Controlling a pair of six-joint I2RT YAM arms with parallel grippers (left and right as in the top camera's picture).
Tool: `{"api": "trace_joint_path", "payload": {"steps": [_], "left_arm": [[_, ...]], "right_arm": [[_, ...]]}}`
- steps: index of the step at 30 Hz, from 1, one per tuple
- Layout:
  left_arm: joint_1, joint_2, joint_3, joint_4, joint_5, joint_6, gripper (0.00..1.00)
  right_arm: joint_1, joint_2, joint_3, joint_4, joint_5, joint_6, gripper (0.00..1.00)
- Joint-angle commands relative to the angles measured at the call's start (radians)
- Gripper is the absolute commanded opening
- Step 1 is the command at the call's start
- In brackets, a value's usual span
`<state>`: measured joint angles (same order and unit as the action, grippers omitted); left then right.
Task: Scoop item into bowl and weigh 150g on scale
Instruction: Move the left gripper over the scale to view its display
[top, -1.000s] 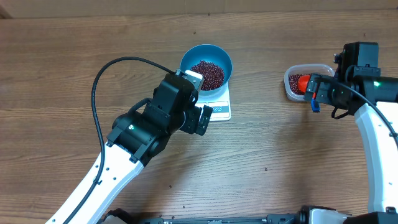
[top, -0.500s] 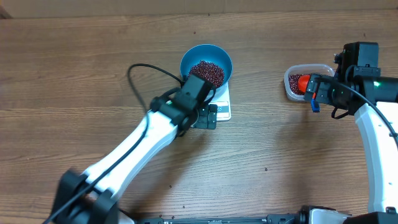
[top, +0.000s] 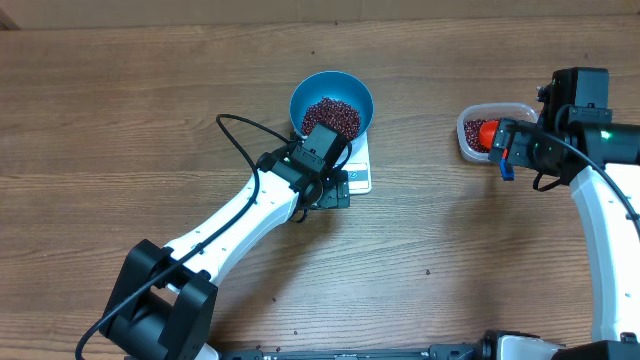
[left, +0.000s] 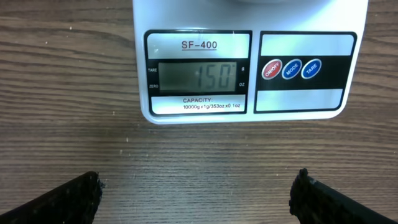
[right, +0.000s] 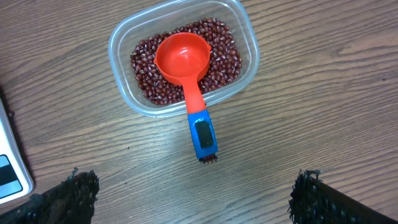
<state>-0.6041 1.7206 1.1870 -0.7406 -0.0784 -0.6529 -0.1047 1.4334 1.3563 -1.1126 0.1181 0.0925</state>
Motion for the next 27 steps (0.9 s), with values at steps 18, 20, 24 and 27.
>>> {"api": "trace_joint_path", "payload": {"steps": [18,20,24,27], "left_arm": [[0.002,-0.013,0.007,0.011,0.008,-0.005,1.00],[0.002,-0.013,0.007,0.011,0.008,-0.004,1.00],[0.002,-0.013,0.007,0.012,0.008,-0.005,0.99],[0.002,-0.013,0.007,0.012,0.008,-0.004,1.00]], "right_arm": [[-0.002,-0.011,0.025,0.003,-0.008,-0.019,1.00],[-0.002,-0.011,0.025,0.003,-0.008,-0.019,1.00],[-0.002,-0.011,0.025,0.003,-0.008,-0.019,1.00],[-0.002,-0.011,0.025,0.003,-0.008,-0.019,1.00]]}}
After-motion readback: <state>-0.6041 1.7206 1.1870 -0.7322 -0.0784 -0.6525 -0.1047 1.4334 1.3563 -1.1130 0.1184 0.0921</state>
